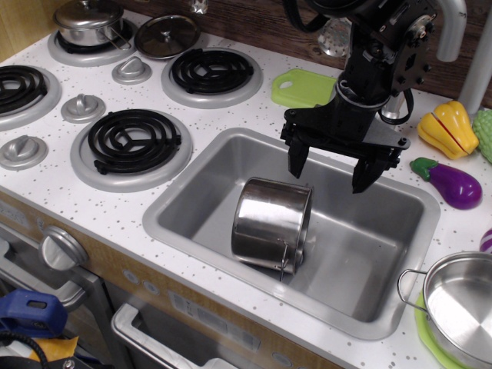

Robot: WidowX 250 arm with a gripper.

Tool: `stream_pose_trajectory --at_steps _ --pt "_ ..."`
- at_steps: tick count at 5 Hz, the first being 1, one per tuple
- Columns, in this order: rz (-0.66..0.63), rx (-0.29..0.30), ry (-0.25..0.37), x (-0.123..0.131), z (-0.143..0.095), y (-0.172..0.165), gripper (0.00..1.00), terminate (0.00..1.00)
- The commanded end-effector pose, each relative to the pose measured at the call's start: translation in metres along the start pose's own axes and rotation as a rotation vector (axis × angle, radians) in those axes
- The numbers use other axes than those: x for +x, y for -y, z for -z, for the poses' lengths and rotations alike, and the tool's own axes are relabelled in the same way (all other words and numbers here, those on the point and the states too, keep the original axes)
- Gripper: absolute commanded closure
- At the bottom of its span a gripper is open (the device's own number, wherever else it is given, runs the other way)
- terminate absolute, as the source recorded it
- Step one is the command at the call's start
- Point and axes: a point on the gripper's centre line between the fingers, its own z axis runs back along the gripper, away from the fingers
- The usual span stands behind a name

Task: Flip pot upright in sink

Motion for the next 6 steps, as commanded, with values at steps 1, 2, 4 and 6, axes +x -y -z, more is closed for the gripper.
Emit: stream_pose_trajectory --at_steps 1,2,4,6 --pt "0.0 0.0 0.0 0.0 0.0 0.0 0.0 0.0" --pt "0.051 0.121 0.006 -0.002 0.003 0.005 0.0 0.0" --pt "0.127 0.437 0.048 -0.008 0.016 0.012 0.0 0.0" --pt "0.126 0.539 0.094 -0.011 0.025 0.005 0.0 0.0"
